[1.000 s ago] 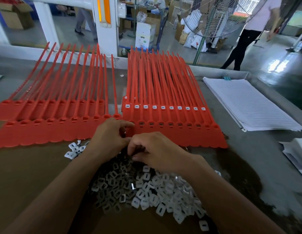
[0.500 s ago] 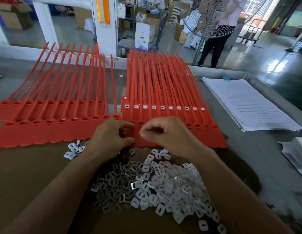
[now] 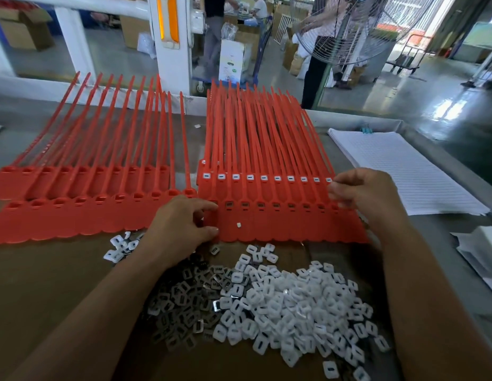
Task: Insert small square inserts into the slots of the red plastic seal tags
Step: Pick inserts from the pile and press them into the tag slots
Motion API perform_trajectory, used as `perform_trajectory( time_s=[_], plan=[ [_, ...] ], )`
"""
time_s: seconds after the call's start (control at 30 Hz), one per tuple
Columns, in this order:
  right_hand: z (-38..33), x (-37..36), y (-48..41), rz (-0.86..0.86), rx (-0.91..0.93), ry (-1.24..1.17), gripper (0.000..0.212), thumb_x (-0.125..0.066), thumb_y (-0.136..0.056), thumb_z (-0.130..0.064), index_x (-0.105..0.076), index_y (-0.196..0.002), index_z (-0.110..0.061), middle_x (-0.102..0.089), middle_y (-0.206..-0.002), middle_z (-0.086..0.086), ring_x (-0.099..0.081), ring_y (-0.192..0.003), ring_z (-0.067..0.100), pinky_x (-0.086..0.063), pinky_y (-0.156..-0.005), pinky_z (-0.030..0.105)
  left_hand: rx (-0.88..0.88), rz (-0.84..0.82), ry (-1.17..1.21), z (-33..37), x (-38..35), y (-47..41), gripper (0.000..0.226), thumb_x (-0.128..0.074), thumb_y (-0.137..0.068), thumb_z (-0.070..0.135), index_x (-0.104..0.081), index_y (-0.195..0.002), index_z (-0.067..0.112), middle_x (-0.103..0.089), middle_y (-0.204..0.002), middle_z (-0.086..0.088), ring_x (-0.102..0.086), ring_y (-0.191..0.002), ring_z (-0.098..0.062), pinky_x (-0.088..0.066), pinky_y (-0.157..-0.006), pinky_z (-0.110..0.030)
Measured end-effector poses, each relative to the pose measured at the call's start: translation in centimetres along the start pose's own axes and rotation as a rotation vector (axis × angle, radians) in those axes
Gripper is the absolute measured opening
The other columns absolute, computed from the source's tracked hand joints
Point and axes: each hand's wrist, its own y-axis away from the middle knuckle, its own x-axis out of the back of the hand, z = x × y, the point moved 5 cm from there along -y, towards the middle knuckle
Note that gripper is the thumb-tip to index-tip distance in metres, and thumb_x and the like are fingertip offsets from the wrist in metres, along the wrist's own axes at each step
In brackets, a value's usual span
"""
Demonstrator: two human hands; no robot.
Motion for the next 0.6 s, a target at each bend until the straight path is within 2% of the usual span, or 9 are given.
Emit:
perform_trajectory(
  time_s=[0.13,0.23,0.3,0.4,0.6],
  plan=[
    [1.0,1.7,-0.3,0.078,-0.029,0.090,0.016,-0.075,-0.071,-0.008,-0.067,-0.069,-0.021,-0.063,-0.064,-0.005,-0.056,-0.058,0.004,-0.038,-0.056,0.018,-0.006,-0.004,-0.003,0.0,0.0,0.1,0.045,-0.074,-0.072,0.027,-0.061,-0.115,0.031,-0.042,-0.080,0.023,-0.042,-0.070,0.006,-0.029,-0.062,-0.010],
    [1.7,2.1,-0.4,0.016,-0.113,0.091,0.015,-0.071,-0.075,-0.006,-0.065,-0.069,-0.018,-0.063,-0.062,0.001,-0.056,-0.056,0.010,-0.043,-0.052,0.020,0.003,-0.006,0.002,-0.1,0.0,0.1,0.046,-0.074,-0.072,0.028,-0.061,-0.115,0.031,-0.043,-0.081,0.022,-0.043,-0.071,0.005,-0.032,-0.066,-0.016],
    [2.0,1.8,-0.4,-0.054,-0.154,0.105,0.015,-0.066,-0.080,-0.003,-0.064,-0.071,-0.014,-0.062,-0.064,0.004,-0.055,-0.055,0.013,-0.043,-0.049,0.019,0.002,-0.002,0.005,-0.1,0.0,0.1,0.046,-0.074,-0.072,0.027,-0.061,-0.115,0.030,-0.044,-0.081,0.022,-0.043,-0.071,0.006,-0.032,-0.065,-0.015],
    [2.3,1.3,-0.5,-0.120,-0.166,0.175,0.017,-0.063,-0.082,-0.002,-0.064,-0.070,-0.014,-0.057,-0.063,0.006,-0.045,-0.054,0.016,-0.035,-0.050,0.024,-0.007,0.000,0.005,0.0,0.1,0.2,0.046,-0.074,-0.072,0.026,-0.061,-0.116,0.029,-0.043,-0.080,0.023,-0.043,-0.069,0.006,-0.029,-0.062,-0.008],
    [2.6,0.8,-0.2,-0.172,-0.168,0.275,0.015,-0.062,-0.082,-0.004,-0.068,-0.072,-0.013,-0.050,-0.060,0.003,-0.035,-0.053,0.014,-0.027,-0.051,0.025,-0.007,0.006,0.004,0.0,0.2,0.2,0.046,-0.075,-0.072,0.026,-0.061,-0.116,0.028,-0.043,-0.079,0.022,-0.043,-0.069,0.006,-0.029,-0.062,-0.006]
  ],
)
